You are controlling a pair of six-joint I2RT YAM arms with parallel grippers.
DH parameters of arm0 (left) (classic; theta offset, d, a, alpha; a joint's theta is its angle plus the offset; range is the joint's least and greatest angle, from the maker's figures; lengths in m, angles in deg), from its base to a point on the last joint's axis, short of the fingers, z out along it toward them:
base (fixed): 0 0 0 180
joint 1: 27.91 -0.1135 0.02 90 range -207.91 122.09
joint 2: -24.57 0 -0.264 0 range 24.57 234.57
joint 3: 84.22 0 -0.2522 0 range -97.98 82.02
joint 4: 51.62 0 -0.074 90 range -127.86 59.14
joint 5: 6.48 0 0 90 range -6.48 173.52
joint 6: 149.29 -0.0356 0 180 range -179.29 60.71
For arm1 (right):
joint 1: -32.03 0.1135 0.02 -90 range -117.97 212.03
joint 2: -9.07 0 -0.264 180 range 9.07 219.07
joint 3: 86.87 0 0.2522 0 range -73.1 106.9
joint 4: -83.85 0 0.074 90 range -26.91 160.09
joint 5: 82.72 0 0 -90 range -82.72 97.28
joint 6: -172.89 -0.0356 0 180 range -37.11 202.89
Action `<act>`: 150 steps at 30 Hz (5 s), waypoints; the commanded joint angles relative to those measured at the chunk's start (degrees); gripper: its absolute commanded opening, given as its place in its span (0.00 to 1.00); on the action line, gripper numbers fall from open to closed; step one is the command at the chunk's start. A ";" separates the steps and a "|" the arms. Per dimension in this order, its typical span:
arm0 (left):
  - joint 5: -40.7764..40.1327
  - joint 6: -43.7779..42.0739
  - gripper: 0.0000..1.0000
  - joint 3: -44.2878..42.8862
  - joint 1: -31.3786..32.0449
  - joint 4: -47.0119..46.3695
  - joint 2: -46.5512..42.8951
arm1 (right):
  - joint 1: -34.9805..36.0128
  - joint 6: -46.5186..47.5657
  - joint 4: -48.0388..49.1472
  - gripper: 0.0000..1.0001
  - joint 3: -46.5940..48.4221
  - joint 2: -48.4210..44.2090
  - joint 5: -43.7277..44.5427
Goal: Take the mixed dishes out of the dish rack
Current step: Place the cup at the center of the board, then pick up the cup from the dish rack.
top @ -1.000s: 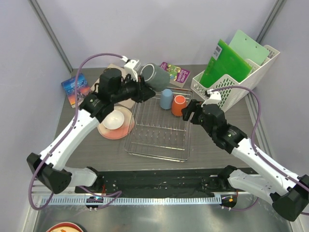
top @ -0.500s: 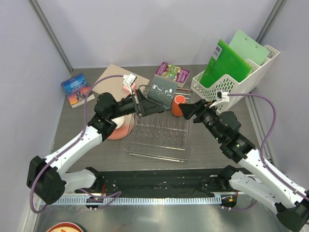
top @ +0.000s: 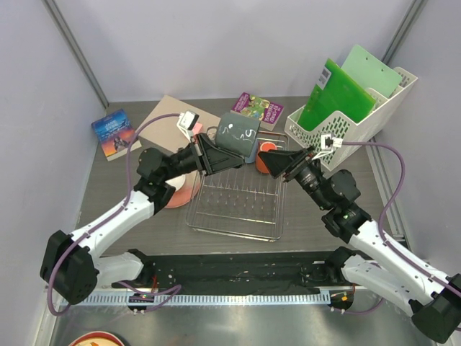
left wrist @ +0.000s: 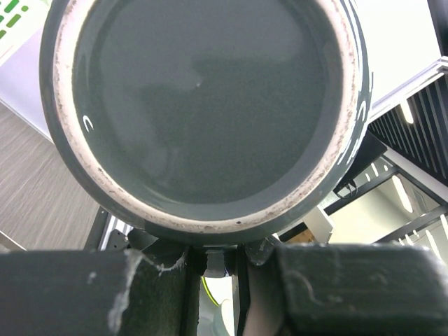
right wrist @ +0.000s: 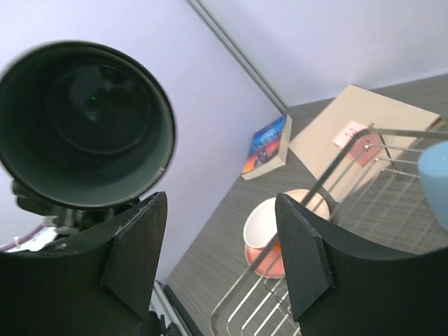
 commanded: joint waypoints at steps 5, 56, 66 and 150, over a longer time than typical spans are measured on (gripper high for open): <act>-0.08 0.28 0.01 0.58 0.08 -8.45 0.80 | 0.23 -0.19 10.02 0.68 3.44 1.65 -1.20; -54.66 -20.20 0.81 -1.27 1.49 64.50 -17.21 | -13.81 0.69 -68.29 0.01 24.90 13.33 41.00; -52.81 -18.53 0.78 0.23 1.49 66.52 -16.86 | -27.10 0.07 -58.37 0.01 20.41 24.23 23.85; -55.36 -36.28 1.00 -65.34 5.44 76.89 56.17 | -15.33 8.60 -33.13 0.69 3.45 -5.20 -1.29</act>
